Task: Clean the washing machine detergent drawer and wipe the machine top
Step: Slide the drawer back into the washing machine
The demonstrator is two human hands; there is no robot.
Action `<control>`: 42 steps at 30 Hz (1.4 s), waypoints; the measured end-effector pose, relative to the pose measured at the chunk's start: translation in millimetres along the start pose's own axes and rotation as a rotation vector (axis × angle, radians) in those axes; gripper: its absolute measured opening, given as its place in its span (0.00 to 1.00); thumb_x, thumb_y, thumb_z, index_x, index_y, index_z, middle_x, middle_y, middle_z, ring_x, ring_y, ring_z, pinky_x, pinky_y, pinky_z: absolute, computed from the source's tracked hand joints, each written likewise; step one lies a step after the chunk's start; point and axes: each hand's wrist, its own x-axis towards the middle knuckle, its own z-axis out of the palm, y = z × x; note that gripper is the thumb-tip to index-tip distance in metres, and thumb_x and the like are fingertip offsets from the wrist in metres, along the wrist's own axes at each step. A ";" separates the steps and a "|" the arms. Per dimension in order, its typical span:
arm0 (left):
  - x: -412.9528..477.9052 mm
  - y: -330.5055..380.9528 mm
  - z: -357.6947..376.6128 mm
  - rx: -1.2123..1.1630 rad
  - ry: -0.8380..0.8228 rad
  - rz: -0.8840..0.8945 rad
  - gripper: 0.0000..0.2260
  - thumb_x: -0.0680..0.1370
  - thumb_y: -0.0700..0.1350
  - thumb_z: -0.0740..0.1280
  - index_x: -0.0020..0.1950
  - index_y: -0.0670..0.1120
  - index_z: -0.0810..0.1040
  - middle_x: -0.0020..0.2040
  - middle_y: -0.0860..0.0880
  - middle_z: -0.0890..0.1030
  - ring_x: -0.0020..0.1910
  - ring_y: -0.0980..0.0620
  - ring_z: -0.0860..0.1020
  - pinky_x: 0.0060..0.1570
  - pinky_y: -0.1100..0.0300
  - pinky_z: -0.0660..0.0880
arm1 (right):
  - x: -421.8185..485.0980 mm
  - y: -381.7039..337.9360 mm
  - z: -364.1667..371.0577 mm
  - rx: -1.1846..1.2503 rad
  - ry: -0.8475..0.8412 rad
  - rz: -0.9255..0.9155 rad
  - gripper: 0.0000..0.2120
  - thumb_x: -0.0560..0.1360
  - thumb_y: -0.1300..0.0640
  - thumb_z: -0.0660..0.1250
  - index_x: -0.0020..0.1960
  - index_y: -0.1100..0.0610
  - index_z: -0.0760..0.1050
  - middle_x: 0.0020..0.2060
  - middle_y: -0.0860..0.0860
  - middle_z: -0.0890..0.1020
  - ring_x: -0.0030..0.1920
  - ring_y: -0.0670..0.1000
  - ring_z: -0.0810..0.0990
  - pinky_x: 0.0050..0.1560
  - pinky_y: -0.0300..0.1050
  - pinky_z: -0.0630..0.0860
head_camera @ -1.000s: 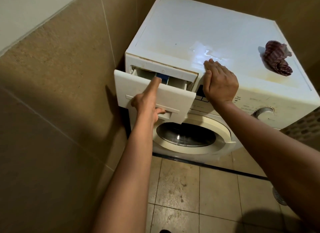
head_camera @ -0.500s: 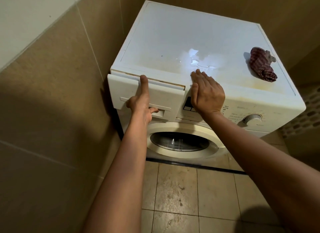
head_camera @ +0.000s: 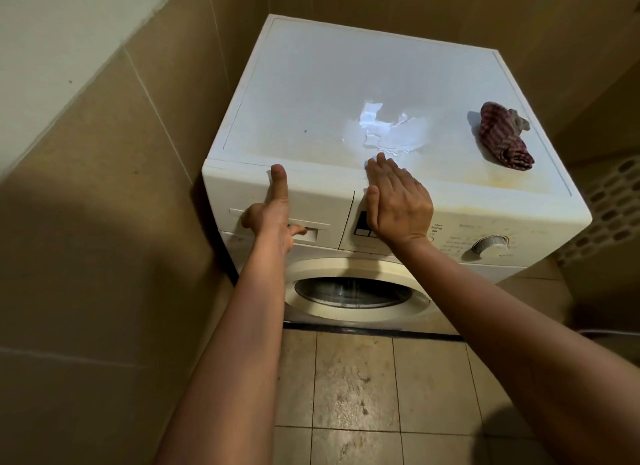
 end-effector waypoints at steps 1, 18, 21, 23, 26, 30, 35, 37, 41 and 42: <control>1.0 -0.1 0.2 0.002 0.003 -0.006 0.49 0.69 0.66 0.69 0.76 0.33 0.55 0.71 0.51 0.70 0.73 0.40 0.65 0.46 0.40 0.77 | 0.2 -0.2 -0.4 0.001 -0.005 0.002 0.21 0.80 0.53 0.52 0.64 0.57 0.77 0.61 0.52 0.80 0.62 0.52 0.78 0.59 0.46 0.74; -1.7 0.0 -8.3 -0.008 -0.097 -0.088 0.47 0.61 0.69 0.72 0.73 0.45 0.67 0.74 0.44 0.65 0.72 0.40 0.66 0.63 0.38 0.72 | 5.1 -0.8 -11.5 0.048 -0.176 0.051 0.21 0.81 0.52 0.50 0.66 0.57 0.76 0.63 0.52 0.78 0.64 0.51 0.77 0.63 0.45 0.70; -6.7 -2.4 -1.3 -0.035 -0.092 -0.102 0.35 0.70 0.61 0.72 0.71 0.44 0.70 0.72 0.43 0.68 0.71 0.38 0.67 0.66 0.40 0.70 | 7.2 -1.0 -16.4 0.070 -0.234 0.050 0.22 0.81 0.52 0.50 0.67 0.57 0.74 0.64 0.53 0.77 0.65 0.52 0.76 0.65 0.45 0.68; -7.4 0.9 4.8 -0.039 -0.082 -0.130 0.34 0.72 0.59 0.72 0.71 0.43 0.68 0.71 0.42 0.70 0.69 0.37 0.69 0.66 0.40 0.70 | 8.4 -0.6 -19.6 0.074 -0.286 0.055 0.23 0.81 0.51 0.49 0.68 0.58 0.73 0.65 0.54 0.77 0.66 0.52 0.75 0.65 0.46 0.68; -1.3 7.3 6.7 0.038 -0.072 -0.170 0.36 0.73 0.60 0.70 0.74 0.42 0.64 0.73 0.42 0.68 0.69 0.36 0.70 0.66 0.42 0.70 | 10.3 -0.9 -22.6 0.089 -0.344 0.057 0.25 0.82 0.50 0.45 0.69 0.58 0.72 0.66 0.54 0.76 0.67 0.52 0.74 0.67 0.47 0.68; 3.5 8.0 2.6 0.118 -0.092 -0.220 0.39 0.73 0.61 0.68 0.77 0.42 0.60 0.76 0.40 0.62 0.71 0.37 0.67 0.69 0.45 0.67 | 11.1 -1.2 -25.5 0.094 -0.416 0.052 0.27 0.83 0.49 0.42 0.70 0.58 0.70 0.67 0.54 0.74 0.68 0.52 0.72 0.68 0.48 0.68; -1.0 9.8 6.0 0.115 -0.084 -0.227 0.39 0.74 0.61 0.67 0.77 0.43 0.59 0.76 0.41 0.62 0.73 0.38 0.65 0.70 0.46 0.67 | 15.5 0.1 -30.6 0.104 -0.478 0.038 0.27 0.83 0.49 0.40 0.71 0.59 0.69 0.68 0.55 0.72 0.69 0.53 0.71 0.70 0.46 0.62; -4.5 9.6 6.7 0.109 -0.085 -0.233 0.38 0.75 0.61 0.66 0.77 0.43 0.58 0.76 0.40 0.62 0.73 0.38 0.64 0.71 0.45 0.65 | 17.3 0.9 -33.2 0.110 -0.494 0.037 0.28 0.83 0.49 0.40 0.71 0.60 0.69 0.69 0.55 0.72 0.69 0.53 0.71 0.70 0.46 0.61; -6.7 9.5 8.7 0.095 -0.042 -0.219 0.38 0.75 0.61 0.67 0.77 0.42 0.59 0.74 0.40 0.65 0.72 0.38 0.66 0.70 0.45 0.66 | 19.0 -0.7 -36.0 0.110 -0.552 0.037 0.28 0.83 0.48 0.39 0.71 0.60 0.68 0.69 0.56 0.72 0.69 0.54 0.70 0.70 0.45 0.59; -9.6 8.7 10.5 0.071 -0.034 -0.207 0.38 0.75 0.61 0.67 0.76 0.41 0.60 0.71 0.40 0.69 0.68 0.39 0.70 0.65 0.47 0.71 | 19.8 -0.8 -35.9 0.110 -0.563 0.038 0.28 0.83 0.48 0.39 0.72 0.60 0.68 0.69 0.56 0.71 0.70 0.54 0.70 0.70 0.45 0.59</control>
